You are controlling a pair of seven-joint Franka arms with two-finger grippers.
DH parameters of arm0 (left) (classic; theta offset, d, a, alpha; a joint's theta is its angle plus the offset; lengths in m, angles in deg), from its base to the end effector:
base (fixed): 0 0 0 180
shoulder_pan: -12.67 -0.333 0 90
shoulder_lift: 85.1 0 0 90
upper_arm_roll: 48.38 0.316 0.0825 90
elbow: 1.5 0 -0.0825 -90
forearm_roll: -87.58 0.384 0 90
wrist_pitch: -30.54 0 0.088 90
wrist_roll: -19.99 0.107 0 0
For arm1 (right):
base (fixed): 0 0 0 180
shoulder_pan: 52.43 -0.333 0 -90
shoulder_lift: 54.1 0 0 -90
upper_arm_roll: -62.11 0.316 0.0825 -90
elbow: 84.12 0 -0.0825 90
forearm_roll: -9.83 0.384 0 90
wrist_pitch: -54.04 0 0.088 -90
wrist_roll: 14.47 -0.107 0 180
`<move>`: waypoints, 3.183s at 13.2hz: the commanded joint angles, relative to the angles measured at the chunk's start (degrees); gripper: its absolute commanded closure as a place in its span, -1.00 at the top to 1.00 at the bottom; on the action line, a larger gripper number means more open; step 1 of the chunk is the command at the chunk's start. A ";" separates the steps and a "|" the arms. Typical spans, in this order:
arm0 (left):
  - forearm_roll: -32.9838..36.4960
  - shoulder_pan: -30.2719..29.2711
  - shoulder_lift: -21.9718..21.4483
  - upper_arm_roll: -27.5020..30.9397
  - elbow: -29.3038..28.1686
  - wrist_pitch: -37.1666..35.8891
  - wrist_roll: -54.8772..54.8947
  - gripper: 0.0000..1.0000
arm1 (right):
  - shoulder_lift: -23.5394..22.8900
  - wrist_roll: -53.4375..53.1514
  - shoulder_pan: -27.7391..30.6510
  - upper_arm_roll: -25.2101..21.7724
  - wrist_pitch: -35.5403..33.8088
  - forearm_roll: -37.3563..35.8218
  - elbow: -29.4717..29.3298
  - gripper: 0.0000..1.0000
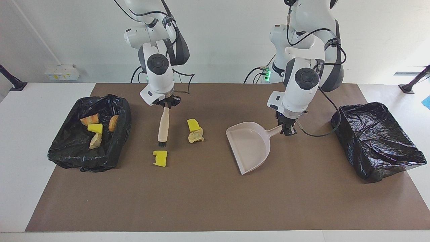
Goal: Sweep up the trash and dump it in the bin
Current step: 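Place the dustpan near the sponges while the right gripper positions the brush, then sweep the sponge and bread pieces into the dustpan with the right gripper's brush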
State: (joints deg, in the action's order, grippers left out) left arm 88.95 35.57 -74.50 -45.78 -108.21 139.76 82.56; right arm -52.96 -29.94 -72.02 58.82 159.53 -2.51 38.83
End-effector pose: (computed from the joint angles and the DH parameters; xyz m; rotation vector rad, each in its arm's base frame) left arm 0.5539 -0.2042 0.4074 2.3225 -2.0701 -0.2221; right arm 0.4860 0.1243 0.3924 2.8541 0.1460 -0.3160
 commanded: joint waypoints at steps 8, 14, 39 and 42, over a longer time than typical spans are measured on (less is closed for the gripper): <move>1.62 4.79 -8.04 -0.14 -14.39 11.46 0.36 -1.00 | -13.98 13.19 2.90 1.61 5.51 -10.01 -9.32 -1.00; 1.62 5.58 -10.24 -0.32 -18.52 14.17 -1.66 -1.00 | -9.94 8.37 -1.07 1.70 -1.78 6.07 -3.35 -1.00; -4.78 7.34 -8.84 -0.40 -24.77 29.30 -1.49 -1.00 | -2.04 -5.69 -12.67 3.55 0.80 31.91 -5.70 -1.00; -7.42 4.09 -9.54 -0.49 -23.54 27.29 3.60 -1.00 | 1.04 -7.20 -11.44 3.20 -8.70 23.78 -4.66 -1.00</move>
State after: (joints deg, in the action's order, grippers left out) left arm 83.79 41.59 -83.24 -46.29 -132.17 167.34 82.15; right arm -54.59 -35.88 -84.75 61.95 154.36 24.96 32.70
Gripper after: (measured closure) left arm 0.687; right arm 0.744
